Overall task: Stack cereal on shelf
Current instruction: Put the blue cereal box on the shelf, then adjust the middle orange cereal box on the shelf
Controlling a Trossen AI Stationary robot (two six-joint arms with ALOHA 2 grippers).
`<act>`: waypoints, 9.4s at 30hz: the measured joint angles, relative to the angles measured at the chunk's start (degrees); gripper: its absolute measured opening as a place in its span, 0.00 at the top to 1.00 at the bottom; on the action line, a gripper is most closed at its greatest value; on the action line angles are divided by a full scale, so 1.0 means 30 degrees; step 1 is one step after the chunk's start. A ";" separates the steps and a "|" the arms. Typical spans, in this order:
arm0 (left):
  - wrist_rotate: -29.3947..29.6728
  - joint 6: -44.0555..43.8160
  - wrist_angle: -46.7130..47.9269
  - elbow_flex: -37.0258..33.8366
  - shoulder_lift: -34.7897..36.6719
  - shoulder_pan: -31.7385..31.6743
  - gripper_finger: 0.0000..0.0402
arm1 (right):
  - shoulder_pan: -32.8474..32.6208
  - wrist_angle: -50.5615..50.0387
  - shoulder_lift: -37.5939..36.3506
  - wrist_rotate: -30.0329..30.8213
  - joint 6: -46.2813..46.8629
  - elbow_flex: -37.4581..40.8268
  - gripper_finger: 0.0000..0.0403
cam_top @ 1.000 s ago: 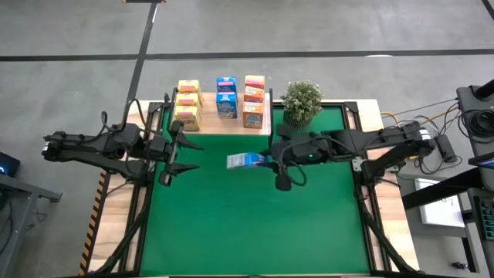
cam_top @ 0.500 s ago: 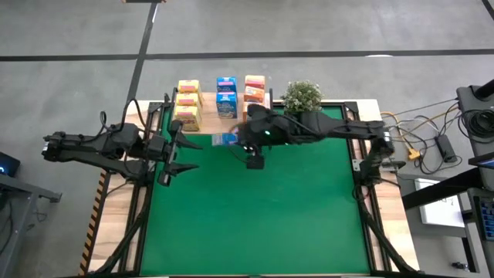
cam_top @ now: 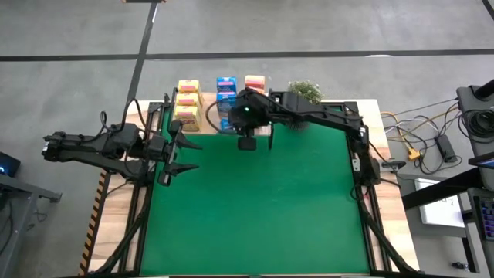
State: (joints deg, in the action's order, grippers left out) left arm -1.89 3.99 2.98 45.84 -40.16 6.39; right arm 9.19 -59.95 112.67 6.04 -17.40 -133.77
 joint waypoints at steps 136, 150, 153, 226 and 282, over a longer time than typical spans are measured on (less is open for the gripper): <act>0.0007 0.1603 -0.0124 0.0131 -0.0043 0.0000 0.42 | -0.0178 0.5679 -0.0267 0.3747 -0.2602 0.4750 0.97; 0.0006 0.1603 -0.0115 0.0138 -0.0036 -0.0006 0.42 | -0.0182 0.5079 -0.0267 0.4686 -0.2661 0.4706 0.97; 0.0007 0.1603 -0.0110 0.0138 -0.0036 -0.0001 0.42 | -0.0182 0.5092 -0.0267 0.4701 -0.2670 0.4706 0.97; 0.0009 0.2441 -0.0073 0.0138 -0.0028 0.0000 0.42 | 0.2448 0.8649 -0.0624 -0.1674 -0.5079 0.5102 0.97; 0.1673 0.1996 0.2477 -0.7861 1.2151 -0.0007 0.42 | -0.0525 2.7941 -1.7599 -0.8661 0.0308 3.2893 0.98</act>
State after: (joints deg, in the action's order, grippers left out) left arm 3.13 9.98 10.41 22.26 -3.71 6.37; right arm 7.62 23.88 59.88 -19.94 -16.48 -35.10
